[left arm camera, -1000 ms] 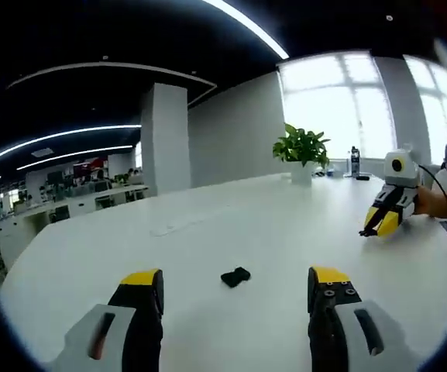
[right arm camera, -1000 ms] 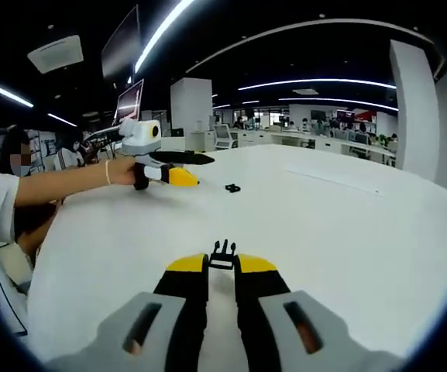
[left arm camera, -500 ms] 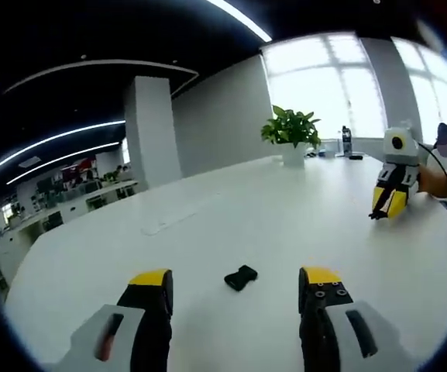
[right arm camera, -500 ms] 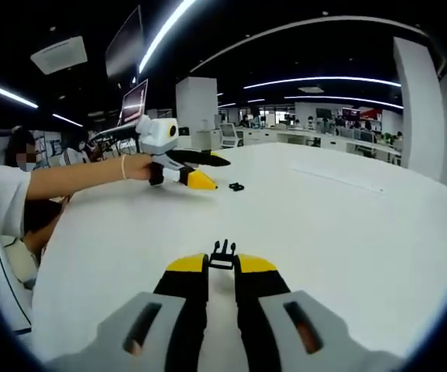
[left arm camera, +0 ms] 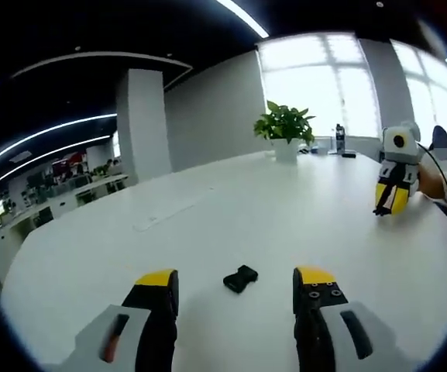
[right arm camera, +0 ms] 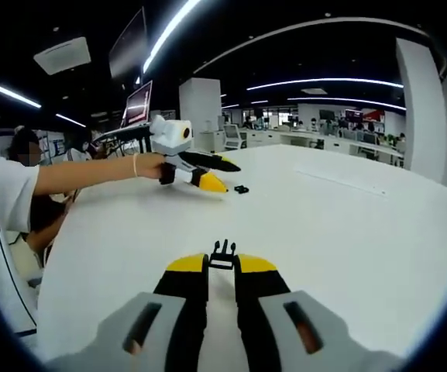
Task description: Snap the two parts of the plastic buckle together until the buckle closes and remains connected.
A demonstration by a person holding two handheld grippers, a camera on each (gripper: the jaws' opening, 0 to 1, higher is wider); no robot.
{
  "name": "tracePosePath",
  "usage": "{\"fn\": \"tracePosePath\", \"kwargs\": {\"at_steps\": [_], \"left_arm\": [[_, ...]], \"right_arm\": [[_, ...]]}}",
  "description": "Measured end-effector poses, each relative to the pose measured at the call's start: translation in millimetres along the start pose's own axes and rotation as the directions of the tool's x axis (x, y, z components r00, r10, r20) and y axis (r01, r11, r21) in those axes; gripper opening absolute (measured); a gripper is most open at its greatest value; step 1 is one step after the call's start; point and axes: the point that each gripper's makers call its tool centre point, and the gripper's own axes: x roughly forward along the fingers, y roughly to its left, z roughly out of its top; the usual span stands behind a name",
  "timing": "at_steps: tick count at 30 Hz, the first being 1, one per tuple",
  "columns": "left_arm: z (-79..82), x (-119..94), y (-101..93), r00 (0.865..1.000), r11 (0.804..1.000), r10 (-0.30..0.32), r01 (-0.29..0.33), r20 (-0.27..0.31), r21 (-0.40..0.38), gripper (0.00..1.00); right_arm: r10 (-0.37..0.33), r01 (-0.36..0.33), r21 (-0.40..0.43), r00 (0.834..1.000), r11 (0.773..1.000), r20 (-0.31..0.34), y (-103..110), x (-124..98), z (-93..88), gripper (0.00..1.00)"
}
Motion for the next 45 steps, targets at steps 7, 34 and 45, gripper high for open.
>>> {"fn": "tracePosePath", "kwargs": {"at_steps": [7,34,45], "left_arm": [[-3.0,6.8,1.9,1.000,1.000,-0.020,0.020,-0.015,-0.017,0.59],[-7.6,17.5,-11.8,0.991,0.993,-0.114,0.111,-0.063,-0.052,0.27],[-7.3,19.7,-12.3,0.991,0.993,-0.117,0.114,-0.062,-0.040,0.12]], "right_arm": [[0.003,-0.003,0.009,1.000,1.000,0.003,0.2,-1.7,-1.8,0.12],[0.004,-0.004,0.025,1.000,1.000,-0.001,0.3,-4.9,-0.1,0.12],[0.000,0.000,0.015,1.000,1.000,-0.006,-1.4,-4.2,-2.6,0.12]]}}
